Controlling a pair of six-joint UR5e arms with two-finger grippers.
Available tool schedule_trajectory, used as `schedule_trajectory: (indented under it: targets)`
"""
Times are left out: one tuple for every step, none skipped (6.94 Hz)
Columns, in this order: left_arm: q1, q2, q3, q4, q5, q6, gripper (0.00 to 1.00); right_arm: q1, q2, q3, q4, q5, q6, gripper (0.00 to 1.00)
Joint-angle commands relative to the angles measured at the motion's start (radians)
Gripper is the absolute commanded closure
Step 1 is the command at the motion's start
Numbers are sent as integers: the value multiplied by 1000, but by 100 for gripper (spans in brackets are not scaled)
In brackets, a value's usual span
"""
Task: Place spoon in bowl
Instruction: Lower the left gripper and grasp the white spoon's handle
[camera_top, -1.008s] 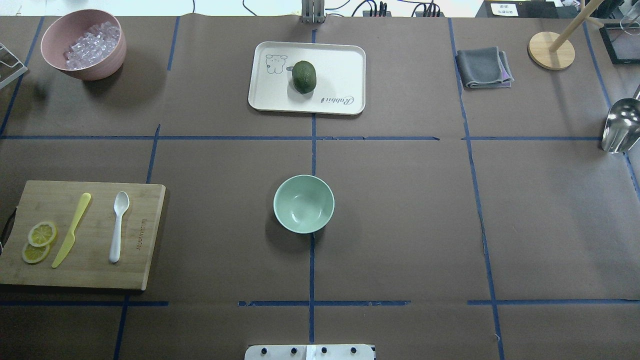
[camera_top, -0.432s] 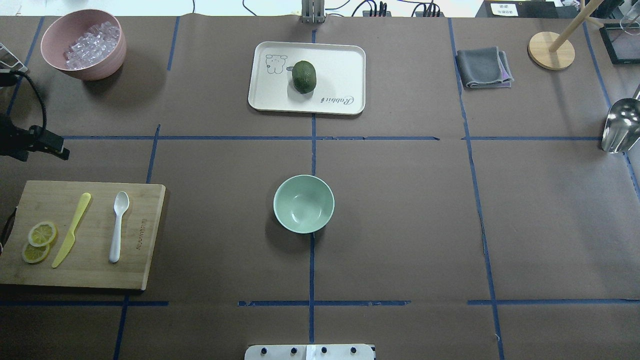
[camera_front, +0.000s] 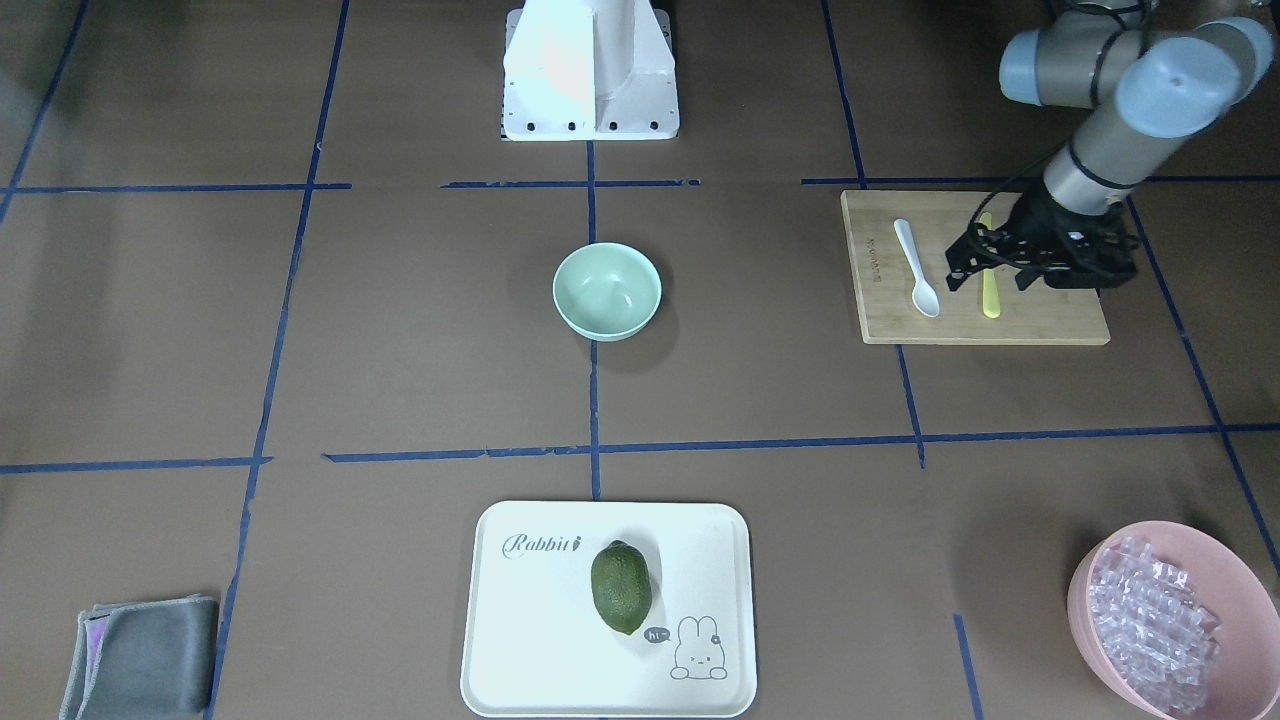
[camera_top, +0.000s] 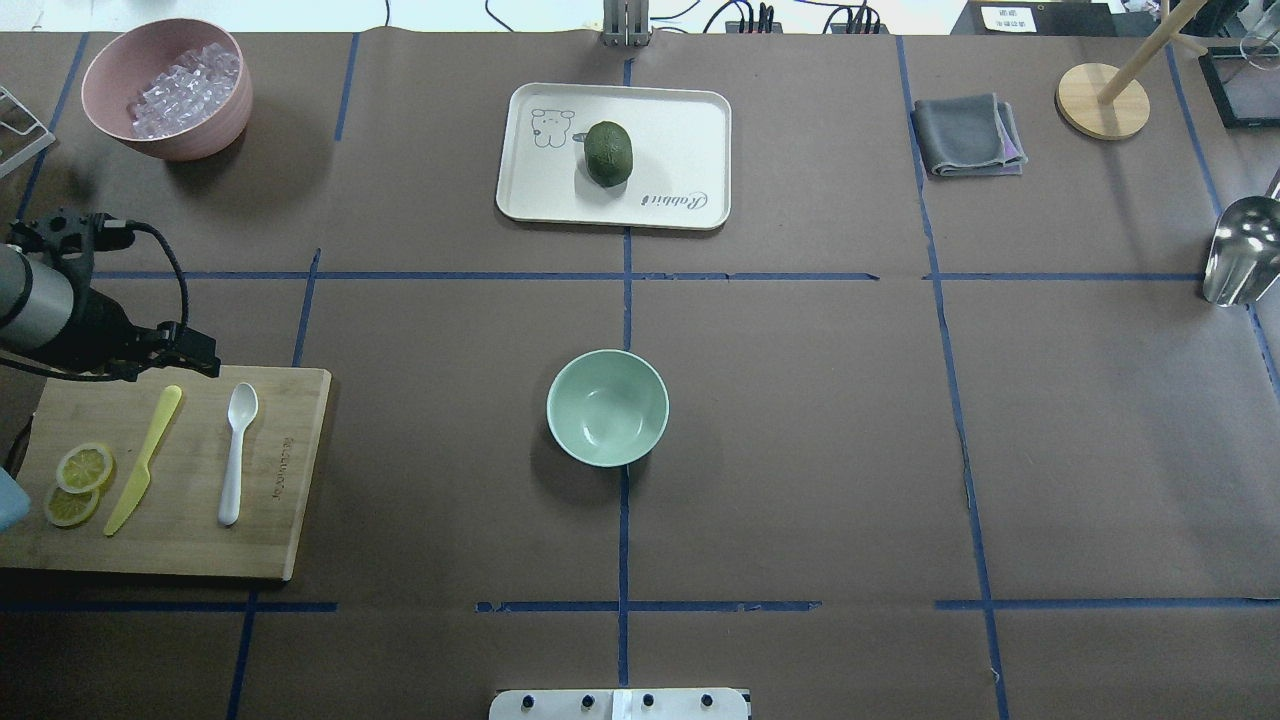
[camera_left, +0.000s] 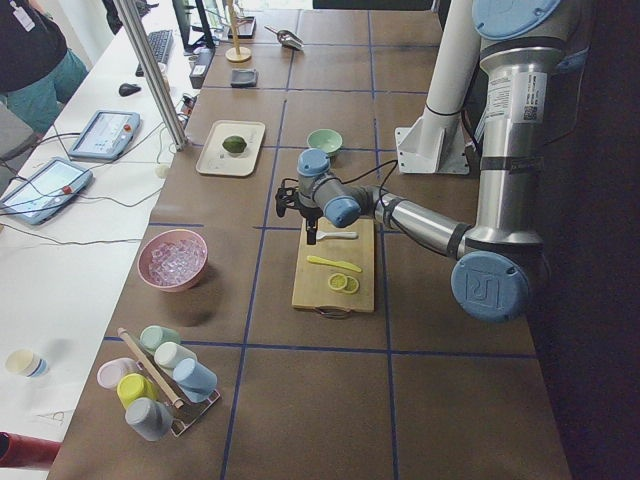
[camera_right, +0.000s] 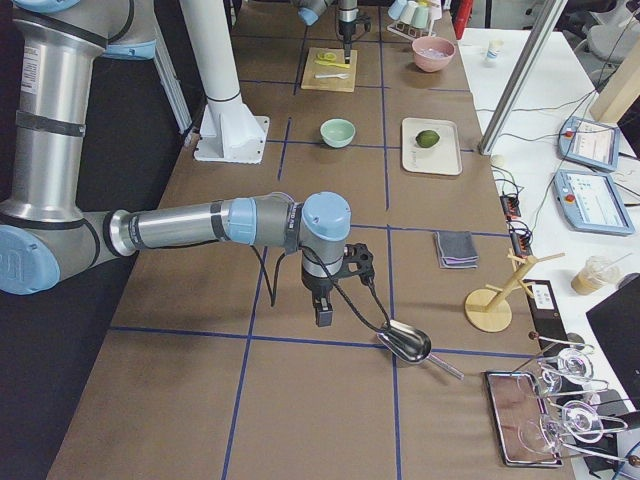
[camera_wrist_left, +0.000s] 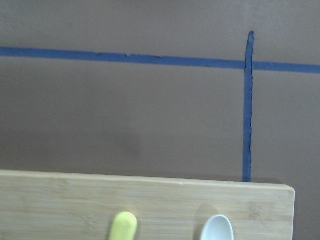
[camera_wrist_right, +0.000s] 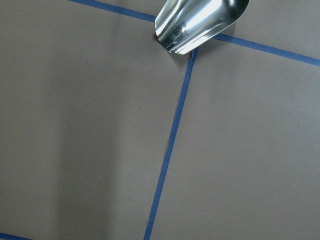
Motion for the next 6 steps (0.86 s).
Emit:
schedule_trajectory:
  targets:
    - [98, 2, -3, 2, 58, -51, 1, 0, 0, -3, 0, 0, -3, 0]
    - [115, 3, 1, 3, 58, -53, 11, 0, 0, -5, 0, 0, -1, 0]
    - [117, 3, 6, 3, 58, -52, 22, 0, 0, -5, 0, 0, 1, 0]
    - [121, 3, 12, 3, 58, -50, 29, 0, 0, -3, 0, 0, 2, 0]
    - [121, 3, 12, 3, 58, -49, 31, 0, 0, -3, 0, 0, 4, 0]
    - [124, 3, 12, 5, 58, -47, 33, 0, 0, -5, 0, 0, 2, 0]
